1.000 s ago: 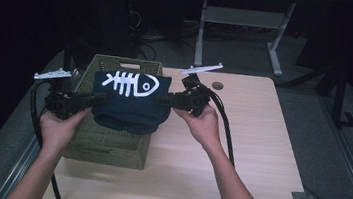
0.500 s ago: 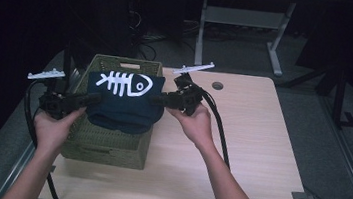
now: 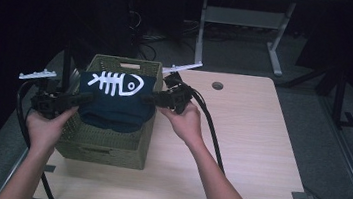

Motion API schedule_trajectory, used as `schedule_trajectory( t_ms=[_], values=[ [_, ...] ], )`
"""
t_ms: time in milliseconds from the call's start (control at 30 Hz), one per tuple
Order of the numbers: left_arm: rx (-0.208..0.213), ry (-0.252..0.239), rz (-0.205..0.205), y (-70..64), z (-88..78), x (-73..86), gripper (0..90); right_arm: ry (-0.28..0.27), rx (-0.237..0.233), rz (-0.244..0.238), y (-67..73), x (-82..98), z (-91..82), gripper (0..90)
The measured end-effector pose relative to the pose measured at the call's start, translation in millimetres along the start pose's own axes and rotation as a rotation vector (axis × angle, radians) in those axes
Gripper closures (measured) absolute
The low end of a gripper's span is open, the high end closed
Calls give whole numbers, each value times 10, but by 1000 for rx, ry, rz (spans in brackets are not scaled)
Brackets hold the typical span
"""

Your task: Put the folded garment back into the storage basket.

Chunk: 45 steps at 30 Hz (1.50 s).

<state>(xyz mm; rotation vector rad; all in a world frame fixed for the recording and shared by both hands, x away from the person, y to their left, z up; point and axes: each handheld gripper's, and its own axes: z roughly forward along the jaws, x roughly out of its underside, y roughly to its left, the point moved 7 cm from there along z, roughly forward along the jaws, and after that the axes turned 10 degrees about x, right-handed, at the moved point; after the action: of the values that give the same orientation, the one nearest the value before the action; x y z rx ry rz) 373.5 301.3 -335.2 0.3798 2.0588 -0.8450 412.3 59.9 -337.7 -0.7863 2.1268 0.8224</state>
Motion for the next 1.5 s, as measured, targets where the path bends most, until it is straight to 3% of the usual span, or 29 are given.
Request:
schedule_trajectory(
  t_ms=[700, 1067, 1500],
  values=[
    [-48, -5, -55, 273, -93, 63, 686, 29, 1, 1, 94, -9, 324, 711],
    [-75, 24, -69, 426, -48, 138, 683, 64, 18, -2, 77, 46, 502, 711],
    [-97, 51, -79, 515, 31, 175, 674, 94, 45, -10, 26, 104, 635, 710]
  ],
)
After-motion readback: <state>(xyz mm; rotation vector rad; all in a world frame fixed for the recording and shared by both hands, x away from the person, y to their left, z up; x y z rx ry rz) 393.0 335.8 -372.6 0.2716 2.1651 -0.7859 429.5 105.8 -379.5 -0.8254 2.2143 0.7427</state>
